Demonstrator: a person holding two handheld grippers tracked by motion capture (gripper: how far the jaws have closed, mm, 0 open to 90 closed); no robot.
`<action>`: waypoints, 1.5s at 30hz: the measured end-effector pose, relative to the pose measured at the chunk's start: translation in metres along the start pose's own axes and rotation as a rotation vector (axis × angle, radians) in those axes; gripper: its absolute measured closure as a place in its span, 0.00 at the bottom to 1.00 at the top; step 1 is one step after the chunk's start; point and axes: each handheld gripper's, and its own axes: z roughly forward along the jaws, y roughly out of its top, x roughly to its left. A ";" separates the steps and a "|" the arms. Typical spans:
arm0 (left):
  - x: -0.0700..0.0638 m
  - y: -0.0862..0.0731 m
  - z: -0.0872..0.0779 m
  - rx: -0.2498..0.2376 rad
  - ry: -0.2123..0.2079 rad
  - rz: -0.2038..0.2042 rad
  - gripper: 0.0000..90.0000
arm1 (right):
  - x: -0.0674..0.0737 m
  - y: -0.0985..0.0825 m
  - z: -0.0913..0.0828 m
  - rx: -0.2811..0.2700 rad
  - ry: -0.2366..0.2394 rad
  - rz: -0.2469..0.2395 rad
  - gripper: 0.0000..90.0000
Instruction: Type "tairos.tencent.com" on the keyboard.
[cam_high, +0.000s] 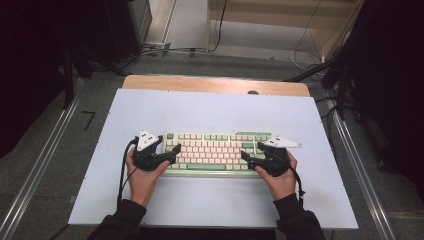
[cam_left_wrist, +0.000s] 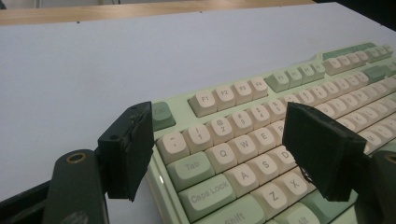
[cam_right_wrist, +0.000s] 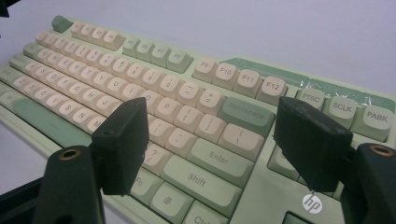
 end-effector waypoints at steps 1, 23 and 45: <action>-0.001 0.001 0.001 0.000 -0.001 0.000 0.29 | 0.000 0.000 0.001 -0.002 0.000 -0.003 0.28; -0.013 0.008 0.015 0.029 -0.039 0.007 0.29 | 0.007 0.005 0.008 -0.004 0.029 -0.022 0.42; -0.014 0.006 0.016 0.039 -0.052 -0.002 0.29 | 0.017 0.010 0.014 0.000 0.075 -0.077 0.83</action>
